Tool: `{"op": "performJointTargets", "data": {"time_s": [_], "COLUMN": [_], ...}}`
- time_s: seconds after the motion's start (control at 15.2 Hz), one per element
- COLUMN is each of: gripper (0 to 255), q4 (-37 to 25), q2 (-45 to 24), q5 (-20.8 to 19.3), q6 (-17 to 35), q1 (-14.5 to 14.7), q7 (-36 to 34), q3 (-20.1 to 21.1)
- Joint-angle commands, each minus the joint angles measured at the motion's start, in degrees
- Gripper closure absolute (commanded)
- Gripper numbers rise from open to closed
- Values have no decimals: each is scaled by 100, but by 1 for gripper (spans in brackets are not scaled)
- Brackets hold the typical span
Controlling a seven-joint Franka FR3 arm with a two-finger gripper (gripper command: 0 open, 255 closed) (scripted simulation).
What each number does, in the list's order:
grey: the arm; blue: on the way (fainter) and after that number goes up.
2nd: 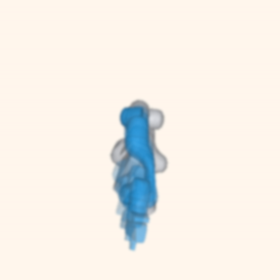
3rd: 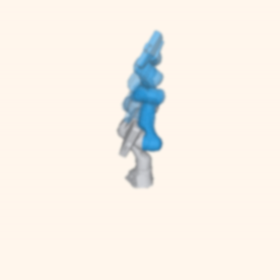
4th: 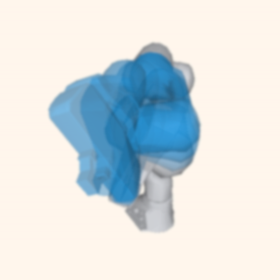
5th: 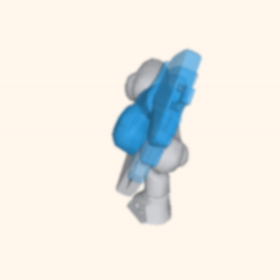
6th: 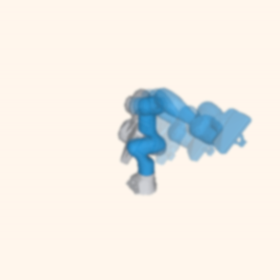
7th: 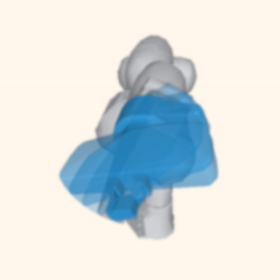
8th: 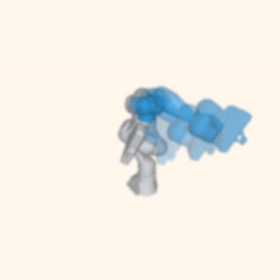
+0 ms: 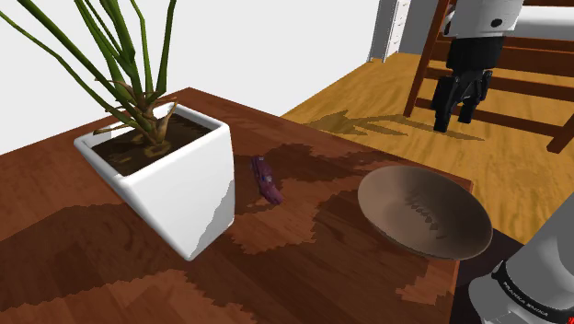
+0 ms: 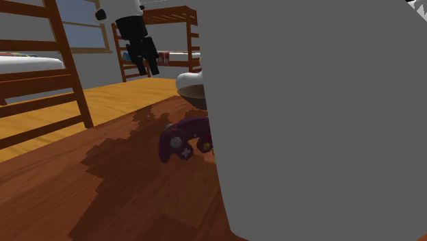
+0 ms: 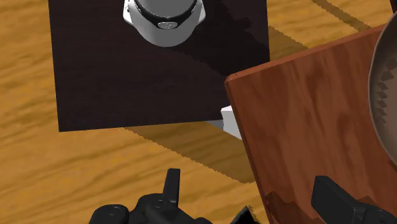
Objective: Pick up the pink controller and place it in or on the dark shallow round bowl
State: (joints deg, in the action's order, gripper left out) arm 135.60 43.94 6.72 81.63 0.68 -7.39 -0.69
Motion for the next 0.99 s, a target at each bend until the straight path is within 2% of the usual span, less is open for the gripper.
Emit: {"op": "performJointTargets", "data": {"time_s": [0.0,0.46,0.92], "gripper": [0,0,0], "q4": [0,-361,-1046], "q2": [0,-647,-1565], "q5": [0,636,970], "q6": [0,590,1174], "q1": [0,258,419], "q7": [0,-915,-1808], "q3": [0,810,1578]}}
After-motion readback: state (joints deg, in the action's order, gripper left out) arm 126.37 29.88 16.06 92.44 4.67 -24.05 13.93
